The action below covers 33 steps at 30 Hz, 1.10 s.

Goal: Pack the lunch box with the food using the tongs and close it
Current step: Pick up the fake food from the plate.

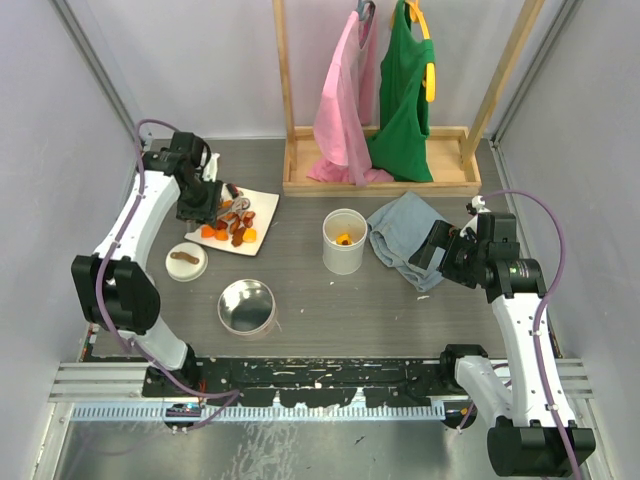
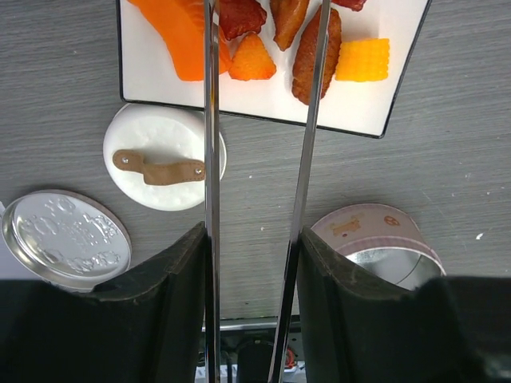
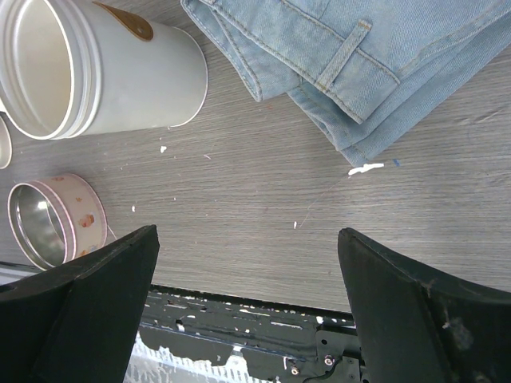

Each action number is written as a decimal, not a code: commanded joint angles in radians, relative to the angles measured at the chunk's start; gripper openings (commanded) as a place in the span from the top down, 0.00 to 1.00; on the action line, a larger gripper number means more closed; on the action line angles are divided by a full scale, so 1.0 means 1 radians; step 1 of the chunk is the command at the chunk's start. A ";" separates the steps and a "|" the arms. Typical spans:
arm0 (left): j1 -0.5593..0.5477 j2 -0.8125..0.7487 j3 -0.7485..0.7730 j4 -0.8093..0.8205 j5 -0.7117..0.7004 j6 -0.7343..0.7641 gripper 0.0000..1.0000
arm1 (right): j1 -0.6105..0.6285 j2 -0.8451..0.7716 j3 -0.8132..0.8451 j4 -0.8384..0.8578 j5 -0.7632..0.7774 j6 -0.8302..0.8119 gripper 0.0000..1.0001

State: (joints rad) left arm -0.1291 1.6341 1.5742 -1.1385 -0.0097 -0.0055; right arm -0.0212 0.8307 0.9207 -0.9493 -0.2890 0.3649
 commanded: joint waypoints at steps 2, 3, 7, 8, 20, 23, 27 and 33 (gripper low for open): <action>0.005 0.020 0.049 -0.005 -0.031 0.043 0.55 | 0.007 -0.022 0.011 0.040 0.002 -0.007 0.01; 0.005 0.022 0.049 -0.003 -0.038 0.046 0.55 | 0.006 -0.023 0.009 0.040 0.002 -0.006 0.01; 0.005 0.033 0.053 0.000 -0.049 0.060 0.56 | 0.006 -0.027 0.006 0.040 0.002 -0.004 0.01; 0.005 0.038 0.057 -0.002 -0.049 0.061 0.56 | 0.006 -0.027 0.006 0.039 0.002 -0.004 0.01; 0.005 0.066 0.044 -0.017 -0.009 0.063 0.58 | 0.006 -0.025 0.006 0.038 0.004 -0.004 0.01; 0.004 0.077 0.043 -0.022 -0.005 0.062 0.58 | 0.006 -0.026 0.006 0.038 0.004 -0.004 0.01; 0.005 0.080 0.044 -0.027 -0.001 0.062 0.62 | 0.006 -0.027 0.004 0.038 0.005 -0.005 0.01; 0.005 0.062 0.032 -0.026 -0.005 0.061 0.67 | 0.006 -0.022 0.006 0.040 0.005 -0.004 0.01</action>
State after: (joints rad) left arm -0.1287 1.7241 1.5932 -1.1637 -0.0242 0.0441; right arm -0.0204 0.8177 0.9161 -0.9497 -0.2890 0.3649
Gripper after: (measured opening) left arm 0.374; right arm 0.988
